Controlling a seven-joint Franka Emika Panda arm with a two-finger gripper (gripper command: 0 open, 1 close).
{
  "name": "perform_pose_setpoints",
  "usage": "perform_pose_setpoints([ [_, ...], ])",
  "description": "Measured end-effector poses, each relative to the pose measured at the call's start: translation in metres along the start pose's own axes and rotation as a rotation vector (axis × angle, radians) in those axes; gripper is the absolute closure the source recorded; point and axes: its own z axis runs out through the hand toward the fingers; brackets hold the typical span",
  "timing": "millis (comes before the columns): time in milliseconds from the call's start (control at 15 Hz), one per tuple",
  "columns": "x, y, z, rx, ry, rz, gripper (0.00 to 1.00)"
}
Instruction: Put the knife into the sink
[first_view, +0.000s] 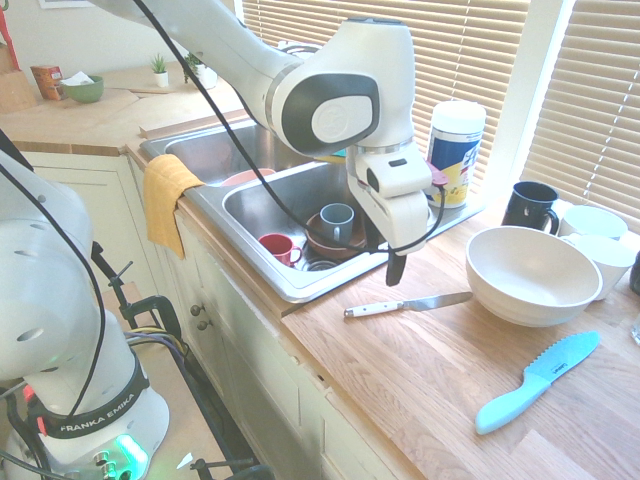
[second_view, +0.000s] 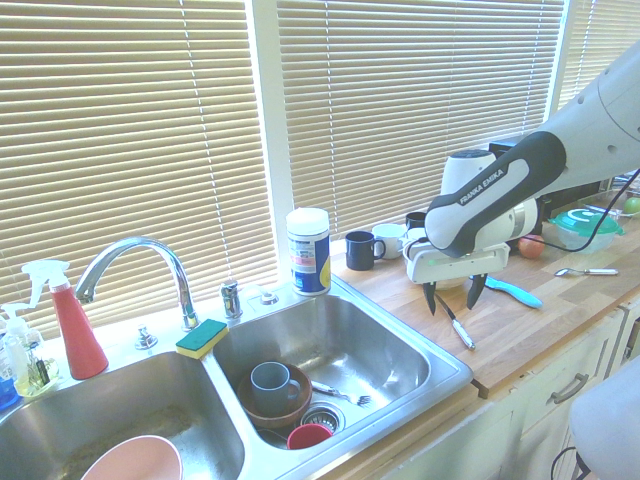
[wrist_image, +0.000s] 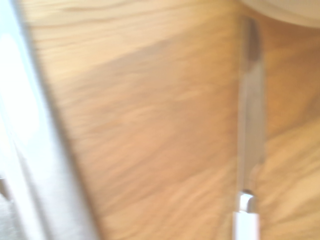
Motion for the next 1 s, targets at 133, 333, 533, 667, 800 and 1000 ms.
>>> perform_pose_setpoints([
  [133,0.004,0.011,0.007,-0.013,-0.007,0.032,0.00],
  [333,-0.003,0.027,0.027,-0.025,-0.025,0.044,0.00],
  [533,-0.005,0.033,0.034,-0.008,-0.019,0.040,0.00],
  [667,-0.002,0.034,0.034,-0.003,-0.017,0.037,1.00],
  [800,0.000,0.036,0.037,-0.007,-0.023,0.031,1.00],
  [1000,0.003,0.038,0.044,-0.009,-0.031,0.024,1.00],
])
